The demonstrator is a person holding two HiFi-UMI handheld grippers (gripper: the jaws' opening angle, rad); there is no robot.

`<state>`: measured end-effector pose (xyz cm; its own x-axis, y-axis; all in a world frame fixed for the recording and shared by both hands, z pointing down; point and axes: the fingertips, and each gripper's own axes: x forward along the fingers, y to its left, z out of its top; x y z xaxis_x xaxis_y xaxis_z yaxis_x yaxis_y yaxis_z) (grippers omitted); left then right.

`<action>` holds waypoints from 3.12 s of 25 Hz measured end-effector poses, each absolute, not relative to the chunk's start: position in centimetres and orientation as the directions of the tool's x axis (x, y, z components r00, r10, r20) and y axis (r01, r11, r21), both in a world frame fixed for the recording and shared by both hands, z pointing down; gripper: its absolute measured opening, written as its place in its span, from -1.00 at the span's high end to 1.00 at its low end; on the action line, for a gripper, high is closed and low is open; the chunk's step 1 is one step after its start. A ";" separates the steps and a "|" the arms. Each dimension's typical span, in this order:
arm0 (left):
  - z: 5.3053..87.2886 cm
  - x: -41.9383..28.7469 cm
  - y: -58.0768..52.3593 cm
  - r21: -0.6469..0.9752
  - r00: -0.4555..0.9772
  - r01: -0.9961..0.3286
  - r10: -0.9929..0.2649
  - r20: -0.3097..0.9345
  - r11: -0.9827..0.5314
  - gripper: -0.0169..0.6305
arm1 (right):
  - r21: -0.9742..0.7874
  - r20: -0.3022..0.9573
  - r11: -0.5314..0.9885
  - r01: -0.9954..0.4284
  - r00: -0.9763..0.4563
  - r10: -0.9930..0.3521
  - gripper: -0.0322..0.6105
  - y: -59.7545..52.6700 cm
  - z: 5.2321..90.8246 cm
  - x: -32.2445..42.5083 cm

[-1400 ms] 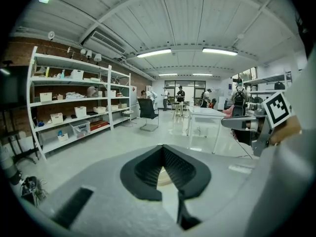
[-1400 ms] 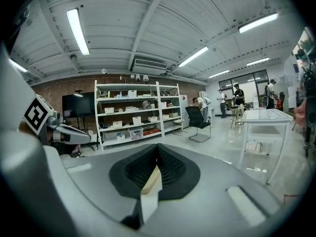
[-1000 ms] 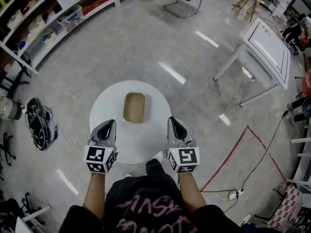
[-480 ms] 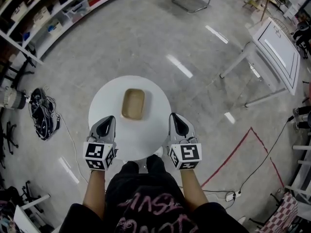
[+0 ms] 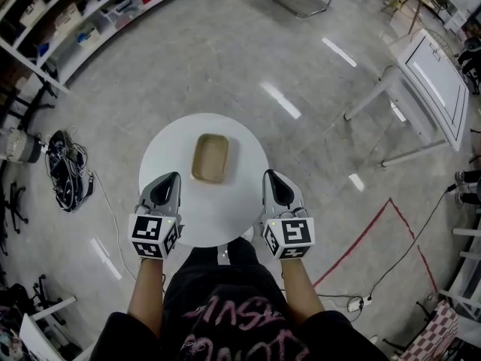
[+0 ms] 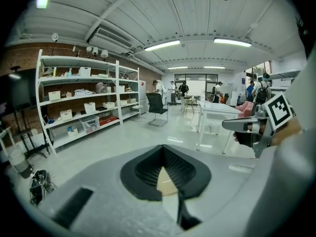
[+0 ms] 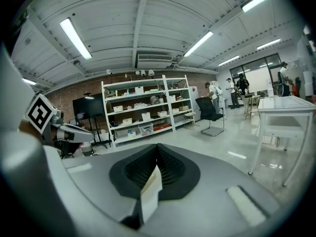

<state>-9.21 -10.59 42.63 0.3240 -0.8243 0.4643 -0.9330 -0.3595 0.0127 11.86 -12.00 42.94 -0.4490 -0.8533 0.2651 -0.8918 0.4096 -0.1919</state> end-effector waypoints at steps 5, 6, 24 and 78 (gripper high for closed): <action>43.0 -9.4 -11.8 0.026 0.334 -0.931 -0.822 0.462 -0.364 0.96 | -0.181 0.275 0.411 -0.894 -0.447 -0.851 0.87 -12.8 43.1 11.3; 43.1 -9.6 -12.0 0.029 0.337 -0.930 -0.820 0.463 -0.366 0.96 | -0.178 0.278 0.408 -0.895 -0.443 -0.852 0.87 -13.0 43.2 11.1; 47.7 -11.9 -14.6 0.092 0.374 -0.919 -0.769 0.518 -0.384 0.95 | -0.182 0.364 0.367 -0.912 -0.409 -0.837 0.87 -14.8 47.2 8.3; 62.3 -12.1 -19.9 0.305 0.508 -0.851 -0.524 0.684 -0.428 0.55 | -0.208 0.556 0.281 -0.937 -0.349 -0.755 0.87 -15.3 58.6 5.7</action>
